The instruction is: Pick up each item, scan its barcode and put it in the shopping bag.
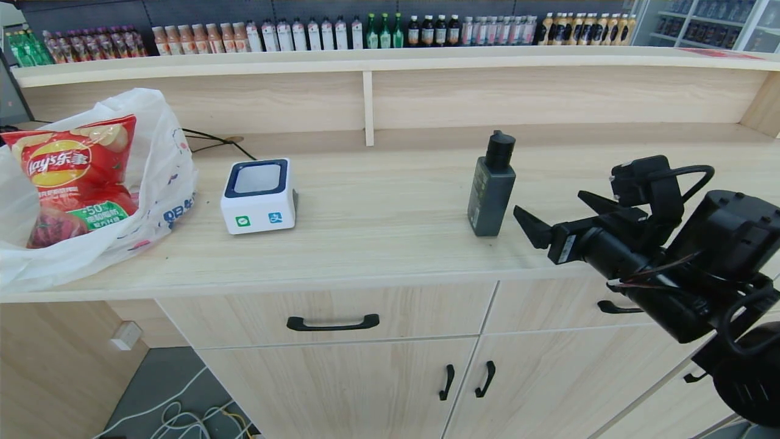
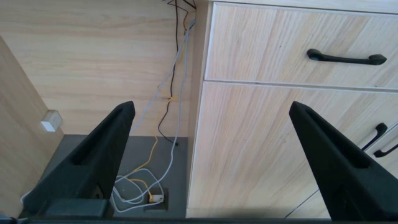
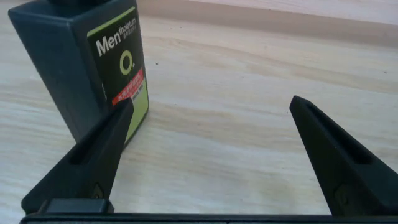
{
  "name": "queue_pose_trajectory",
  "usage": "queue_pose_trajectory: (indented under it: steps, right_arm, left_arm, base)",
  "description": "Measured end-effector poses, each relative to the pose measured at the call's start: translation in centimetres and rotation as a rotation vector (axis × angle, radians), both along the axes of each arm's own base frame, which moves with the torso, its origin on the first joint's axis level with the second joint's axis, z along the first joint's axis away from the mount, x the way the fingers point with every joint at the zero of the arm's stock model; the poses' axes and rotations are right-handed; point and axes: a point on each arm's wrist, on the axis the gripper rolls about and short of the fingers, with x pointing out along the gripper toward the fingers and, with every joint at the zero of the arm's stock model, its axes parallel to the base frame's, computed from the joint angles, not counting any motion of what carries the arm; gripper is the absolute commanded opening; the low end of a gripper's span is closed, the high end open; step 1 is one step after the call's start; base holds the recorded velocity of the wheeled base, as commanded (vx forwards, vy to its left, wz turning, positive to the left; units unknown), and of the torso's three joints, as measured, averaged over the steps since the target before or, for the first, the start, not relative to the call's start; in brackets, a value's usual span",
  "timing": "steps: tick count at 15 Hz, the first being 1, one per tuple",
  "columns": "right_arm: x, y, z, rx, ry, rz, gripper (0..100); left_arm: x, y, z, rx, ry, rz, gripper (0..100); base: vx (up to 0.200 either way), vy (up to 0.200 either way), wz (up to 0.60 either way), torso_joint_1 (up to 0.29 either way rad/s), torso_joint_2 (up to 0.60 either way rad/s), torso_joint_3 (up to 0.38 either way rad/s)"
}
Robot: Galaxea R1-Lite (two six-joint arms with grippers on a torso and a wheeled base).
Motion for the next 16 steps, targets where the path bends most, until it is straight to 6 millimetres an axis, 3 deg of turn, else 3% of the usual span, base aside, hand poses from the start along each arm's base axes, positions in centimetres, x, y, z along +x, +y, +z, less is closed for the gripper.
queue_pose_trajectory:
  steps: [6,11,16]
  right_arm:
    - [-3.1,1.6,0.5,0.012,-0.022,0.1,100]
    - [-2.5,3.3,2.7,0.035,-0.102,0.134,100]
    - [-0.4,4.5,3.1,0.048,-0.103,0.074,100]
  left_arm:
    - [0.0,0.0,0.0,0.0,0.0,0.0,100]
    - [0.0,0.0,0.0,0.0,0.0,0.0,100]
    - [0.0,0.0,0.0,0.0,0.0,0.0,100]
  base:
    - [0.0,0.0,0.0,0.0,0.0,0.0]
    - [0.0,0.0,0.0,0.0,0.0,0.0]
    - [0.0,0.0,0.0,0.0,0.0,0.0]
